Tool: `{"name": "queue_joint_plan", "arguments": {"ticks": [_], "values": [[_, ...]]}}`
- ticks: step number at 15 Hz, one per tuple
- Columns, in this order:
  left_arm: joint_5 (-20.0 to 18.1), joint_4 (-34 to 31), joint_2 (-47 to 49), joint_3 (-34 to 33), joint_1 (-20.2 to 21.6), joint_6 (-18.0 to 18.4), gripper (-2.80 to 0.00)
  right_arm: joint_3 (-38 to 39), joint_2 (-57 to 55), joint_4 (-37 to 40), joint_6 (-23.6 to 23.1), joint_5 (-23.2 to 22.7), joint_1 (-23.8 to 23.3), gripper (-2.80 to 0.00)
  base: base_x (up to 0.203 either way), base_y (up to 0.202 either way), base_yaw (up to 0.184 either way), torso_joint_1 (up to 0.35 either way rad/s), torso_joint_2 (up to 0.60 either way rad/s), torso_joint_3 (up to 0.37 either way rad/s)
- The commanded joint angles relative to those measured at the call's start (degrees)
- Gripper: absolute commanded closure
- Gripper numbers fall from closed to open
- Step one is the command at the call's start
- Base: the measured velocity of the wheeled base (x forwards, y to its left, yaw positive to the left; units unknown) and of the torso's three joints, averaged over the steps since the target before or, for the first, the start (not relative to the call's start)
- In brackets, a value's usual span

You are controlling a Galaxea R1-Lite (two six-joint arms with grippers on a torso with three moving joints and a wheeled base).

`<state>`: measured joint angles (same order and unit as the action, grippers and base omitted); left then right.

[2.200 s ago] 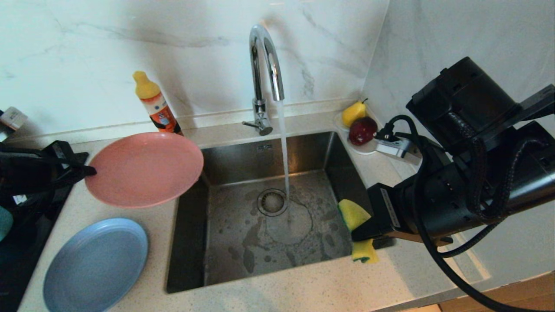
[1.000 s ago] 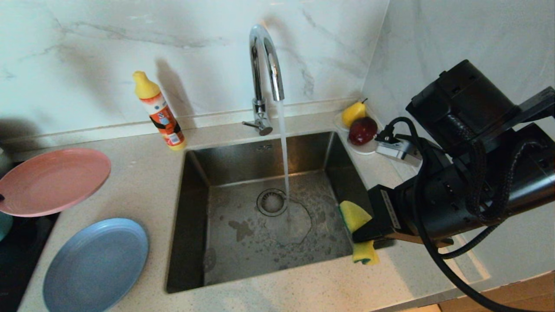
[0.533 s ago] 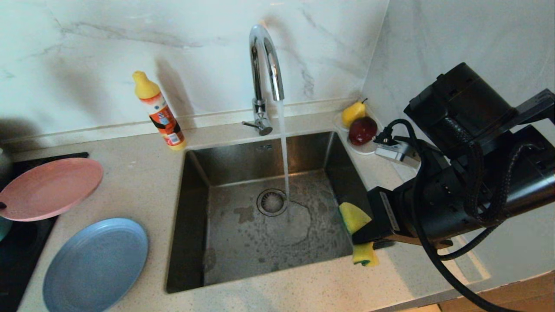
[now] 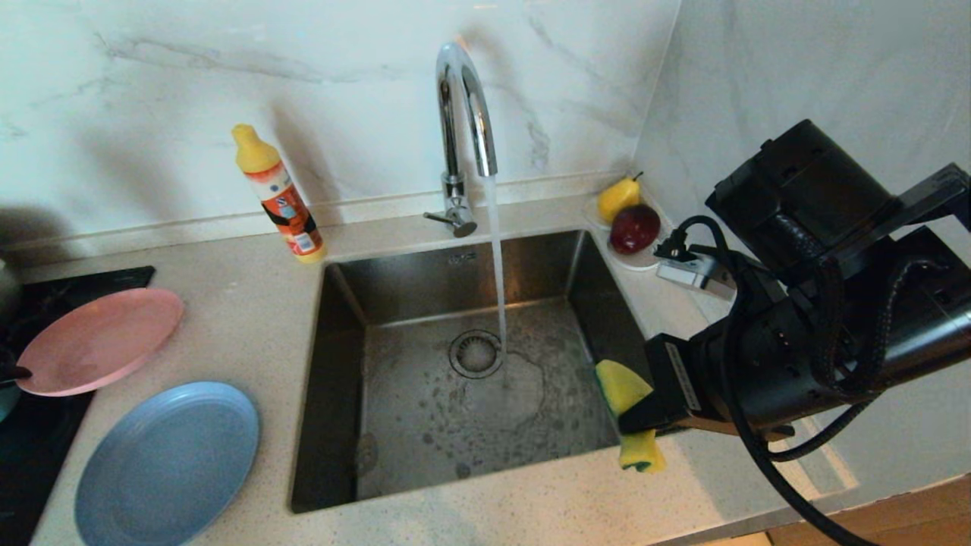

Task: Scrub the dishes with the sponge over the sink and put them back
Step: Place the plate on the table

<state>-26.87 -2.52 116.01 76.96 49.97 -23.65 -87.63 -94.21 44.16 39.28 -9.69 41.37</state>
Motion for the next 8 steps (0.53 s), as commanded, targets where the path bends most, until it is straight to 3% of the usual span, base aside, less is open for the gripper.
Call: {"name": "queue_joint_plan", "arguments": {"ticks": [1, 3, 4, 8], "values": [[-0.11, -0.11, 1.94, 0.64, 0.13, 0.1, 0.0, 0.7, 0.43, -0.83, 0.27, -0.06, 0.02, 0.0, 0.0, 0.0, 0.0, 0.0, 0.0, 0.0], [-0.11, -0.2, 1.84, 0.64, 0.13, 0.0, 0.0, 0.7, 0.51, -0.91, 0.27, -0.06, 0.02, 0.0, 0.0, 0.0, 0.0, 0.0, 0.0, 0.0], [-0.2, -0.21, 1.45, 0.64, 0.13, -0.16, -2.8, 0.62, 0.35, -0.91, 0.27, -0.06, 0.02, 0.0, 0.0, 0.0, 0.0, 0.0, 0.0, 0.0], [-2.06, -0.9, -3.21, 0.24, 0.11, -0.21, -2.8, 0.62, 0.52, -0.91, 0.27, -0.06, 0.02, 0.0, 0.0, 0.0, 0.0, 0.0, 0.0, 0.0]]}}
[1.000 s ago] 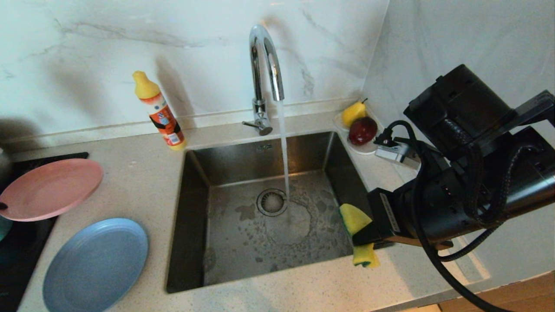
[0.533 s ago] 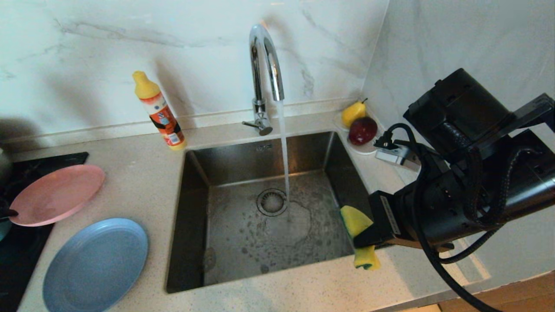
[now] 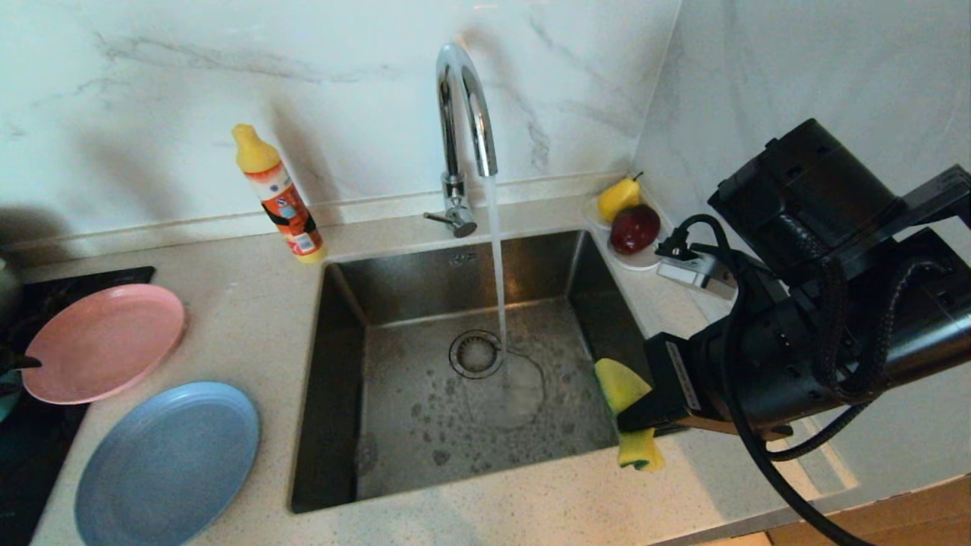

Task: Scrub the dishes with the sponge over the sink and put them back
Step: Place the plate on the table, then wash the plate

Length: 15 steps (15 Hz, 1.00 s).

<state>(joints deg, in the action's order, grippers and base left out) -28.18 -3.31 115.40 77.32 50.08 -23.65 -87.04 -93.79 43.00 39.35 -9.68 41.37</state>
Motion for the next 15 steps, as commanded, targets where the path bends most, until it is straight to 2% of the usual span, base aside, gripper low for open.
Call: {"name": "queue_joint_plan", "arguments": {"ticks": [1, 6, 7, 10, 13, 14, 15], "values": [[-1.15, -0.49, -4.05, -0.32, -0.05, -0.31, -2.8, 0.12, 0.28, 0.25, 0.2, -0.07, 0.02, 0.0, 0.0, 0.0, 0.0, 0.0, 0.0, 0.0], [-3.48, -7.07, -14.99, -3.48, -1.92, 0.85, -2.8, 0.12, 0.45, 0.25, 0.2, -0.07, 0.02, 0.0, 0.0, 0.0, 0.0, 0.0, 0.0, 0.0], [-4.58, -8.79, -17.2, -4.86, -2.57, 2.7, 0.0, 0.12, 0.53, 0.25, 0.2, -0.07, 0.02, 0.0, 0.0, 0.0, 0.0, 0.0, 0.0, 0.0], [-5.5, -14.51, -21.38, -8.26, -4.78, 10.08, 0.0, 0.03, 0.83, 0.25, 0.29, 0.02, 0.02, 0.0, 0.0, 0.0, 0.0, 0.0, 0.0, 0.0], [-2.66, -18.96, -22.81, -13.36, -5.32, 25.03, 0.0, 0.12, 0.89, 0.42, 0.46, 0.02, -0.07, 0.0, 0.0, 0.0, 0.0, 0.0, 0.0, 0.0], [-1.61, -19.36, -23.35, -15.95, -5.47, 28.11, 0.0, 0.13, 0.89, 0.42, 0.48, 0.02, -0.07, 0.0, 0.0, 0.0, 0.0, 0.0, 0.0, 0.0], [-1.06, -19.43, -23.74, -18.16, -6.02, 29.63, 0.0, 0.33, 0.89, 0.39, 0.55, 0.02, -0.07, 0.0, 0.0, 0.0, 0.0, 0.0, 0.0, 0.0]]}}
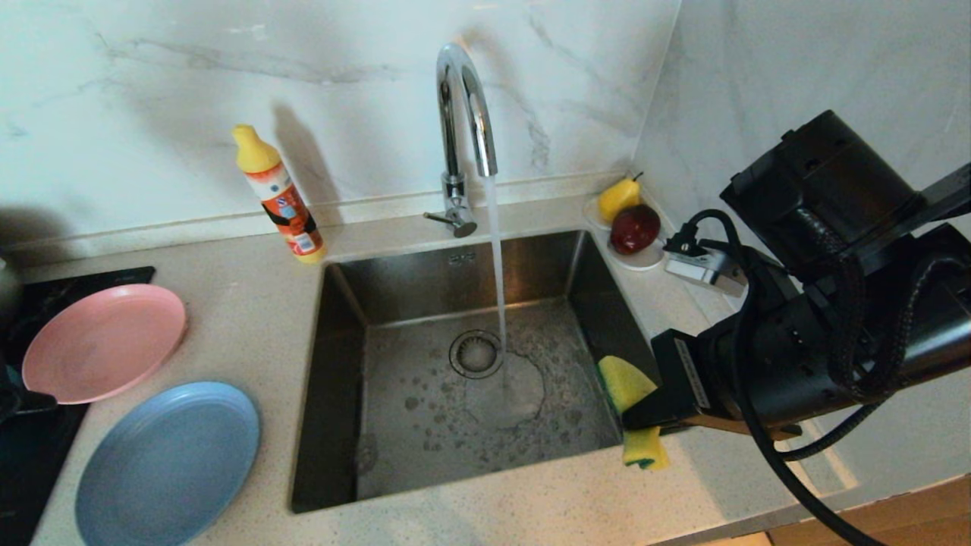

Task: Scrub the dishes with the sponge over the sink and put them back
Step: Wash the plate

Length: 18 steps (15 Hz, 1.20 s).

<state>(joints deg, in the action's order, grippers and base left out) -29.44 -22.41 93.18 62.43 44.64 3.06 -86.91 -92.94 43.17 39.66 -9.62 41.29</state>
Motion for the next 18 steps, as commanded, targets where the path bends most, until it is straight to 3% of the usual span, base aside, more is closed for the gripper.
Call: {"name": "queue_joint_plan", "arguments": {"ticks": [1, 3, 4, 6, 8, 18], "values": [[0.48, -0.35, -1.76, -5.07, -1.57, 3.5, 0.0, 0.42, 0.04, 0.16, 0.25, -0.05, 0.02, 0.0, 0.0, 0.0, 0.0, 0.0, 0.0, 0.0], [1.61, -0.12, -1.57, -8.51, -3.91, 4.05, 0.0, 0.51, -0.14, 0.16, 0.25, -0.14, 0.02, 0.0, 0.0, 0.0, 0.0, 0.0, 0.0, 0.0], [3.48, 0.09, -1.4, -9.65, -5.04, 4.13, -2.8, 0.63, -0.05, 0.16, 0.25, -0.14, 0.02, 0.0, 0.0, 0.0, 0.0, 0.0, 0.0, 0.0], [4.56, 2.12, -1.16, -10.63, -5.97, 2.41, -2.8, 0.74, -0.05, 0.16, 0.25, 0.0, -0.24, 0.0, 0.0, 0.0, 0.0, 0.0, 0.0, 0.0], [4.57, 2.58, -1.2, -9.76, -5.97, -2.16, -2.8, 0.68, -0.05, 0.07, 0.25, -0.05, -0.77, 0.0, 0.0, 0.0, 0.0, 0.0, 0.0, 0.0], [4.56, 5.36, 4.2, -10.75, -5.79, -10.93, -2.8, 1.37, -0.14, 0.07, 0.25, -0.14, -0.77, 0.0, 0.0, 0.0, 0.0, 0.0, 0.0, 0.0]]}}
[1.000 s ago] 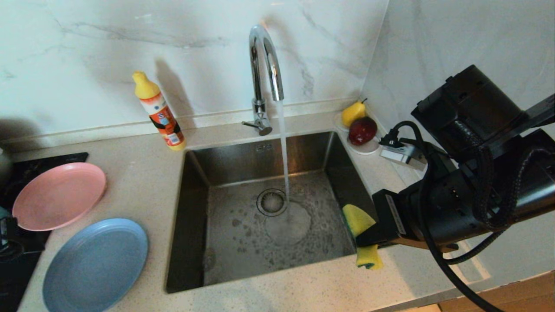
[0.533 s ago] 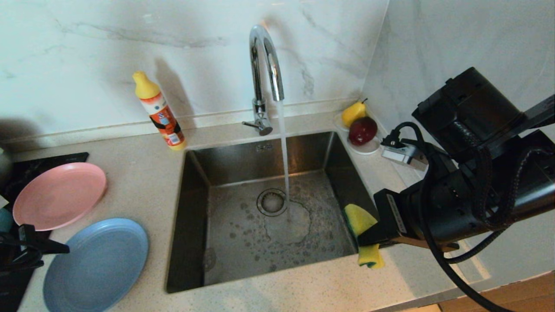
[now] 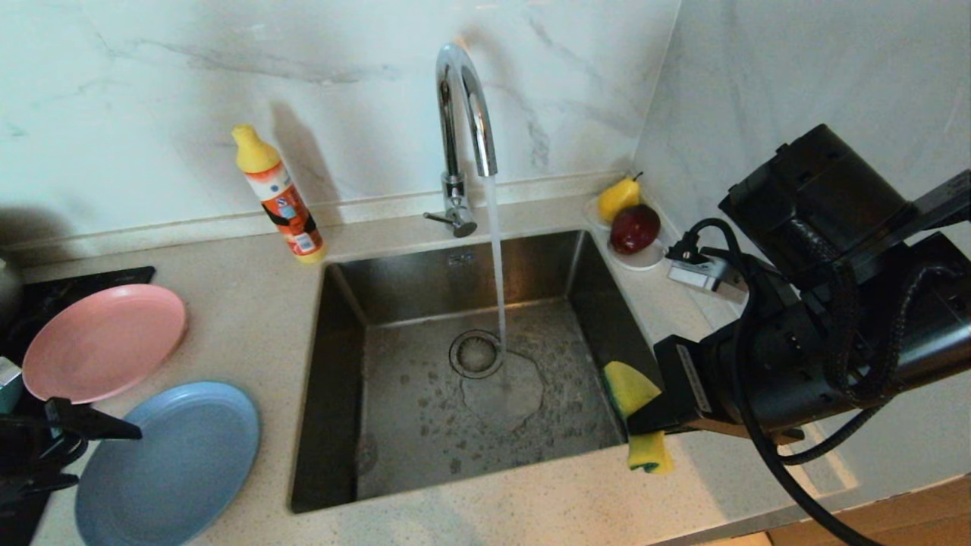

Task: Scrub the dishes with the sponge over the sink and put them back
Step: Wash the plate

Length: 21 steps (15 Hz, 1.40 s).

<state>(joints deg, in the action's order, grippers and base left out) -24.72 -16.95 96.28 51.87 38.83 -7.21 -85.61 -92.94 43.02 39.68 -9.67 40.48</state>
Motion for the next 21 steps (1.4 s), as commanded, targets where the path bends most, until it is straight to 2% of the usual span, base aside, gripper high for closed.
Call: {"name": "queue_joint_plan", "arguments": {"ticks": [1, 4, 7, 11, 16, 21], "values": [[-0.3, -0.02, 1.52, -0.19, 0.02, -1.54, -2.8, 0.14, -0.2, 0.24, 0.23, -0.09, 0.12, 0.0, 0.0, 0.0, 0.0, 0.0, 0.0, 0.0], [-0.33, 2.76, 2.35, -0.69, -0.15, -6.03, -2.8, 0.65, -0.21, 0.22, 0.23, -0.09, 0.03, 0.0, 0.0, 0.0, 0.0, 0.0, 0.0, 0.0], [-0.24, 4.61, 2.71, -0.63, -0.42, -7.95, -2.8, 1.42, -0.14, 0.23, 0.23, -0.09, 0.03, 0.0, 0.0, 0.0, 0.0, 0.0, 0.0, 0.0], [-0.41, 4.82, 2.7, -1.18, -0.8, -8.23, -2.8, 2.03, 0.04, -0.48, 0.23, -0.09, -0.23, 0.0, 0.0, 0.0, 0.0, 0.0, 0.0, 0.0], [-0.29, 5.2, 3.21, -1.38, -3.92, -10.26, -2.8, 3.74, 0.13, -2.36, 0.31, -0.26, -0.23, 0.0, 0.0, 0.0, 0.0, 0.0, 0.0, 0.0], [0.79, 6.31, 4.68, -0.5, -4.02, -10.81, -2.8, 4.49, 0.3, -3.3, 0.31, -0.29, -0.41, 0.0, 0.0, 0.0, 0.0, 0.0, 0.0, 0.0]]}}
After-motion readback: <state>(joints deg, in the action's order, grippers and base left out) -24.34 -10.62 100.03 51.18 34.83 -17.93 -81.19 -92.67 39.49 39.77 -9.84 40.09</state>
